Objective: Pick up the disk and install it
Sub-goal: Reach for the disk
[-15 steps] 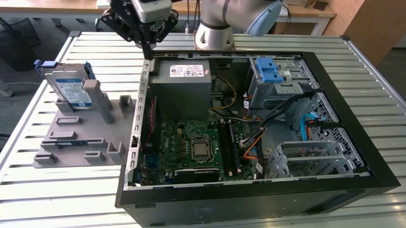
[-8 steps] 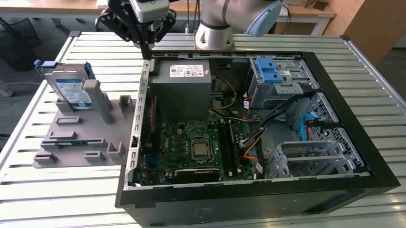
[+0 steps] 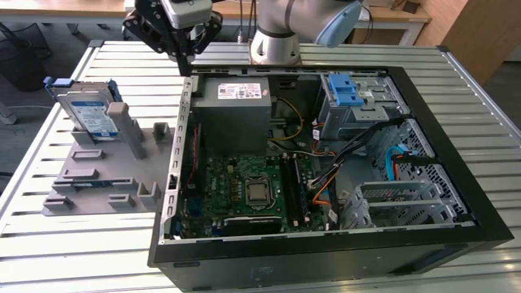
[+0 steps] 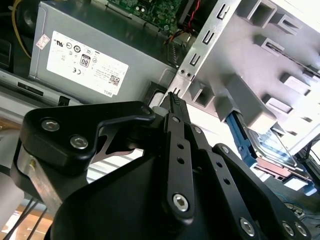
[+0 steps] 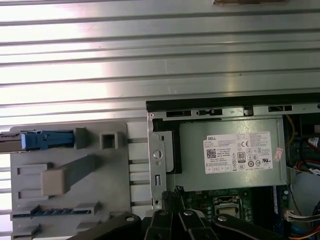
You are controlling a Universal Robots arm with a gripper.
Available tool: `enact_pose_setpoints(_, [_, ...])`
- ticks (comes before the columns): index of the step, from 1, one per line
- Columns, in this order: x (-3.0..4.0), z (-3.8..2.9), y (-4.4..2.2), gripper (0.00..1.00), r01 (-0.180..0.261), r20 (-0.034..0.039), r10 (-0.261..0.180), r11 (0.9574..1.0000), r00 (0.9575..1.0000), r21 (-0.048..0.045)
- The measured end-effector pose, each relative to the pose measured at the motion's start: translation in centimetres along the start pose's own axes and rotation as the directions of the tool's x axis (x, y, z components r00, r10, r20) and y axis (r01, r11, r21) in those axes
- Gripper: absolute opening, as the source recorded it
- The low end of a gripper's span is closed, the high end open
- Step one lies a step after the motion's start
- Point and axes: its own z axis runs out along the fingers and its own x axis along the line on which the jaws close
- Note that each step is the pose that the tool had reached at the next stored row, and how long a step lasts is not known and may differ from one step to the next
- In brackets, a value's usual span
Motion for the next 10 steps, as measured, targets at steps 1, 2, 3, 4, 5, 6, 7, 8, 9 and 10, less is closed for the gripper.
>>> enact_pose_setpoints(1, [0.07, 0.0, 0.0, 0.11, 0.0, -0.0001, 0.0, 1.0, 1.0, 0.0001])
enact_pose_setpoints(2, [0.14, 0.0, 0.0, 0.11, 0.0, 0.0, 0.0, 1.0, 1.0, 0.0])
enact_pose_setpoints(3, [0.21, 0.0, 0.0, 0.11, 0.0, -0.0001, 0.0, 1.0, 1.0, 0.0001])
enact_pose_setpoints(4, [0.28, -0.01, 0.0, 0.11, 0.0, -0.0001, 0.0, 1.0, 1.0, 0.0001])
enact_pose_setpoints(5, [0.34, 0.0, -0.01, 0.11, 0.0, 0.0, 0.0, 1.0, 1.0, 0.0])
enact_pose_setpoints(6, [0.39, 0.0, -0.01, 0.11, 0.0, 0.0, 0.0, 1.0, 1.0, 0.0])
enact_pose_setpoints(7, [0.43, 0.0, -0.01, 0.11, 0.0, 0.0, 0.0, 1.0, 1.0, 0.0])
enact_pose_setpoints(8, [0.48, 0.0, -0.01, 0.11, 0.0, 0.0, 0.0, 1.0, 1.0, 0.0])
enact_pose_setpoints(9, [0.53, 0.01, -0.01, 0.11, 0.0, 0.0, 0.0, 1.0, 1.0, 0.0])
enact_pose_setpoints(10, [0.57, 0.01, -0.01, 0.11, 0.0, -0.0001, 0.0, 1.0, 1.0, 0.0001])
